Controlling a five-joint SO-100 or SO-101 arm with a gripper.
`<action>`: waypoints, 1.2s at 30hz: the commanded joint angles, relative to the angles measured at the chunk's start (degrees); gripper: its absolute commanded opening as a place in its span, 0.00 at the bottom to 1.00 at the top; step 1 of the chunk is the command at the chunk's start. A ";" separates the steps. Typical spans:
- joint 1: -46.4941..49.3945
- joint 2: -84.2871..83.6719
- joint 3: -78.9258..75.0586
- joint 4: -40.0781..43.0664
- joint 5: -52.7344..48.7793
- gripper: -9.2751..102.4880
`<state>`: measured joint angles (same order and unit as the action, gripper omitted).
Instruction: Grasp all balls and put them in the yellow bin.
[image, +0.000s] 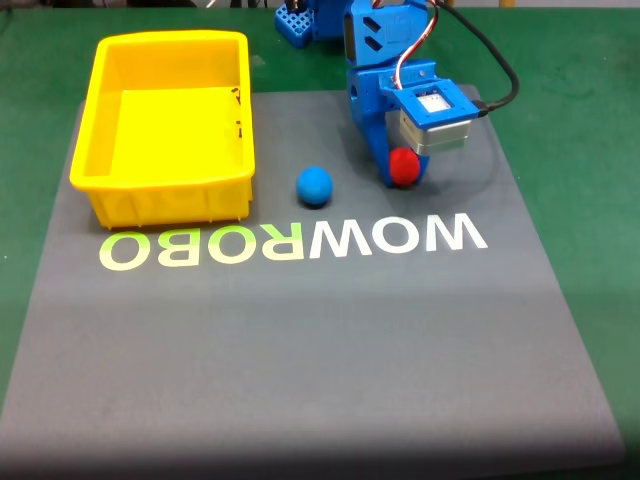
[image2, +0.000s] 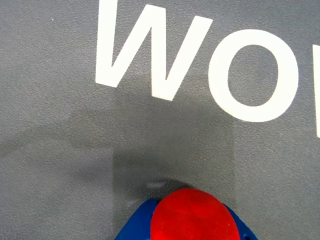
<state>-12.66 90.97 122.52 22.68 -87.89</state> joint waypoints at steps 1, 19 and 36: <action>-0.18 6.59 -2.81 -0.88 -0.62 0.08; 11.43 31.29 -5.19 9.84 -6.50 0.08; 43.24 35.51 -5.19 14.68 -13.89 0.08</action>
<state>26.02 125.16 121.64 37.71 -101.07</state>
